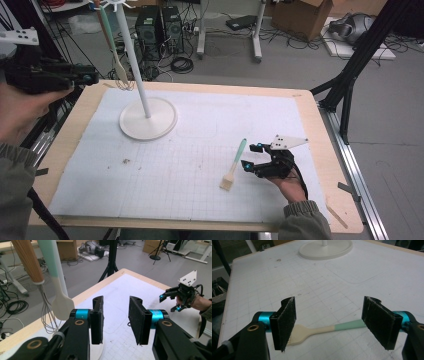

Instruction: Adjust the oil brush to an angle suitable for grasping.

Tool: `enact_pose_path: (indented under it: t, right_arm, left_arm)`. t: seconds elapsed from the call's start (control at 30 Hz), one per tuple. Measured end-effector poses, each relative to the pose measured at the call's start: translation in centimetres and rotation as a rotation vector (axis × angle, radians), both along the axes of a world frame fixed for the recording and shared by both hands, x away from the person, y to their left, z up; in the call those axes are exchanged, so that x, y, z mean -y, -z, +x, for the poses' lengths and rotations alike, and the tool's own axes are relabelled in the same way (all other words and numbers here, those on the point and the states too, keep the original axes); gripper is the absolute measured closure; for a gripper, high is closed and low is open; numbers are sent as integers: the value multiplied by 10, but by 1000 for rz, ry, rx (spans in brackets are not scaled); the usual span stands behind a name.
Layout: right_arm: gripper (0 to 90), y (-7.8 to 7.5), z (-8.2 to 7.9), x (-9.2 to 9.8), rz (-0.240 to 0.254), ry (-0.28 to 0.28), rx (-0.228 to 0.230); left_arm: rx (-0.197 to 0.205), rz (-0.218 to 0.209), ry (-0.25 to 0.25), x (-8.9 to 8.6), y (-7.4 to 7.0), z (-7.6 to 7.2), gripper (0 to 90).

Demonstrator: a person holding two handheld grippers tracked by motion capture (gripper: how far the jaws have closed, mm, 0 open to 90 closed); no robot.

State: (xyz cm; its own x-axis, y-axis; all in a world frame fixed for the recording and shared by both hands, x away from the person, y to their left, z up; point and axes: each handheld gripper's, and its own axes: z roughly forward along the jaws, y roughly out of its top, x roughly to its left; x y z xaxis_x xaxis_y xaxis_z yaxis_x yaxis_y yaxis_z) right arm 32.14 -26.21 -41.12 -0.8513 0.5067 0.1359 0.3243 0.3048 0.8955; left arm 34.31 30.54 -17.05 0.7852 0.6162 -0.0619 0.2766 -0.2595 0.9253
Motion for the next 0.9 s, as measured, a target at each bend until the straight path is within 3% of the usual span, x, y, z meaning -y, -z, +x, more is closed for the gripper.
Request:
enact_pose_path:
  t: [0.53,0.7,0.9]
  right_arm:
    - [252,-1,-3,1,-8,28,15]
    - [252,0,-3,0,-17,27,18]
    - [252,0,-4,-2,-25,28,17]
  left_arm:
    - [-14,11,34,11,35,-16,549]
    - [-38,23,28,10,53,-15,514]
    - [-54,4,35,10,66,-16,466]
